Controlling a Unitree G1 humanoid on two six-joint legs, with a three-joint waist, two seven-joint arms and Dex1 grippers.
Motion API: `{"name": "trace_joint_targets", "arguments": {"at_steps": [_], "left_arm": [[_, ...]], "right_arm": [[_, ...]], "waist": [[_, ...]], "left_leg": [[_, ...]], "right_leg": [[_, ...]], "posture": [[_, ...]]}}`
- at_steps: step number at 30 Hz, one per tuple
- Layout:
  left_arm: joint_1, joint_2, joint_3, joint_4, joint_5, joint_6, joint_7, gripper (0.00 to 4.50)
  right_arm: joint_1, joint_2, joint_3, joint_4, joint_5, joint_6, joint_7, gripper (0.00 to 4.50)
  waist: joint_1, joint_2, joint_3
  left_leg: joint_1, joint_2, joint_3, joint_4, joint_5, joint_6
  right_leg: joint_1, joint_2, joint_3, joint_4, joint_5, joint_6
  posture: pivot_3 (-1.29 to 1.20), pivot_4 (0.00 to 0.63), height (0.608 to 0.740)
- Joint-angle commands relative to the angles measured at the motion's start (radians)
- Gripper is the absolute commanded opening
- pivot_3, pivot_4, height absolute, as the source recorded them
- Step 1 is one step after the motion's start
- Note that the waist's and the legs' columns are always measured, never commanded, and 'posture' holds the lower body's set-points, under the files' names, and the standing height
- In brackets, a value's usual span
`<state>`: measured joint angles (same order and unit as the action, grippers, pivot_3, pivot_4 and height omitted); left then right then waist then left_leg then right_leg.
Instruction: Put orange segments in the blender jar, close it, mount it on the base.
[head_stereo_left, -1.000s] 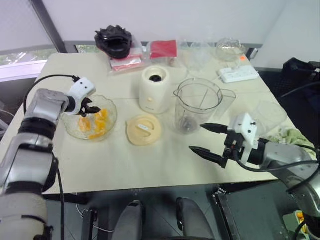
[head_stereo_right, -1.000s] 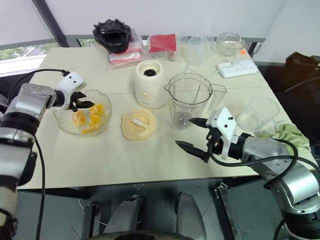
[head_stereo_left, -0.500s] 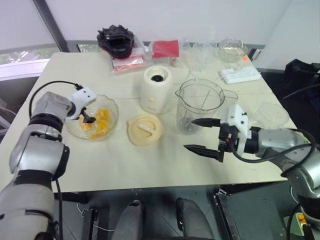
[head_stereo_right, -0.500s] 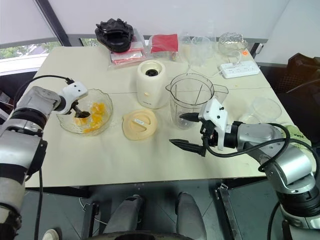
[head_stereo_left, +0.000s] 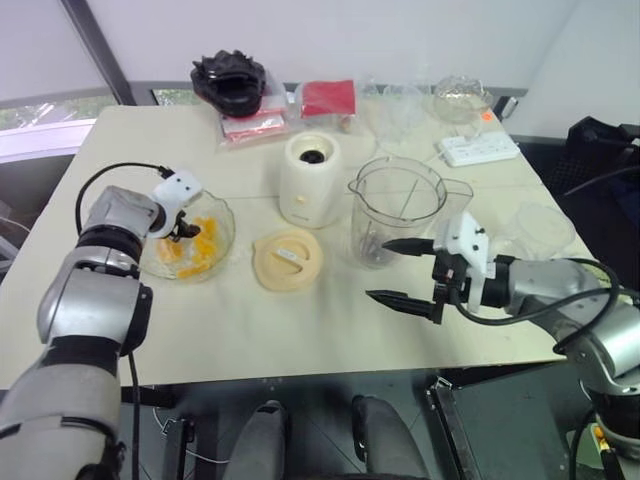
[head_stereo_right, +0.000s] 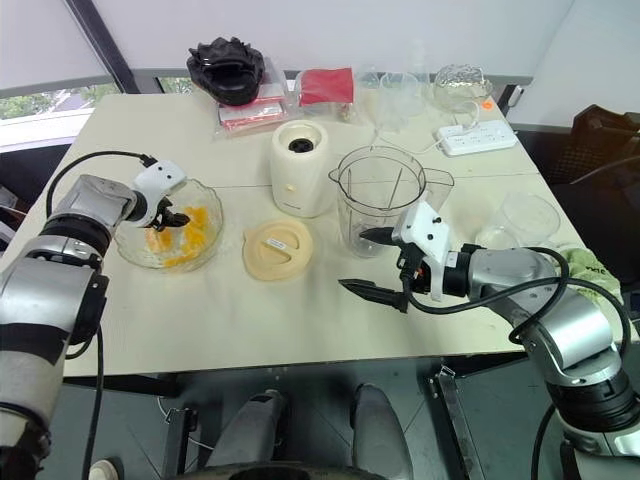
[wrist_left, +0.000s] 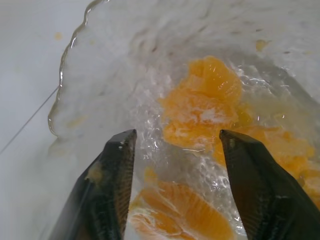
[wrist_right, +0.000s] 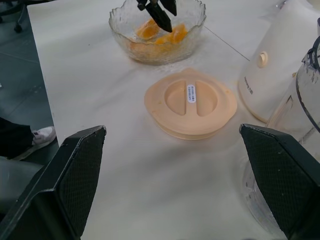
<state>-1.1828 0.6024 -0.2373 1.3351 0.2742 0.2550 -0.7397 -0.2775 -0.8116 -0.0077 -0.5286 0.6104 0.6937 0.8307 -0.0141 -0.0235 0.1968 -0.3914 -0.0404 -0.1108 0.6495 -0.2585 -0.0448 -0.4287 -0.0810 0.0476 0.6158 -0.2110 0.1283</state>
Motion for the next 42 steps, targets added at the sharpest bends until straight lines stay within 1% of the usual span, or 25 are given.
{"name": "trace_joint_targets", "arguments": {"at_steps": [1,9,26,40,42], "left_arm": [[-0.018,-0.004,0.04,0.003,-0.012,0.024,0.034,2.65],[-0.015,-0.028,0.079,0.008,-0.014,0.043,0.077,2.65],[0.053,-0.086,0.135,0.02,-0.018,0.066,0.184,2.65],[0.06,-0.127,0.128,0.022,-0.005,0.05,0.211,2.65],[0.06,-0.127,0.126,0.022,-0.003,0.05,0.211,2.1]], "right_arm": [[0.002,0.0,-0.025,-0.041,0.005,-0.004,-0.009,4.5],[0.01,0.0,-0.027,-0.055,0.007,-0.001,-0.026,4.5],[0.041,-0.008,-0.055,-0.11,0.019,0.028,-0.073,4.5],[0.076,-0.005,-0.091,-0.16,0.035,0.063,-0.112,4.5],[0.077,-0.006,-0.09,-0.158,0.034,0.061,-0.115,4.5]], "waist": [[0.0,0.0,0.0],[0.0,0.0,0.0],[0.001,0.0,0.0],[0.002,0.0,-0.001],[0.002,0.0,-0.001]], "left_leg": [[0.0,0.0,0.0,0.0,0.0,0.0],[0.0,0.0,0.0,0.0,0.0,0.0],[0.0,0.0,0.0,0.001,0.0,0.0],[0.002,0.0,0.0,0.001,0.0,0.0],[0.002,0.0,0.0,0.002,0.0,0.0]], "right_leg": [[0.0,0.0,0.0,0.0,0.0,0.0],[0.0,0.0,0.0,0.0,0.0,0.0],[0.0,0.0,0.0,0.002,0.0,0.0],[0.001,0.0,0.0,0.004,0.0,0.0],[0.001,0.0,0.0,0.003,0.0,0.0]], "posture": [[0.0,0.15,0.74],[0.0,0.15,0.74],[0.0,0.15,0.74],[0.0,0.15,0.74],[0.0,0.15,0.74]]}}
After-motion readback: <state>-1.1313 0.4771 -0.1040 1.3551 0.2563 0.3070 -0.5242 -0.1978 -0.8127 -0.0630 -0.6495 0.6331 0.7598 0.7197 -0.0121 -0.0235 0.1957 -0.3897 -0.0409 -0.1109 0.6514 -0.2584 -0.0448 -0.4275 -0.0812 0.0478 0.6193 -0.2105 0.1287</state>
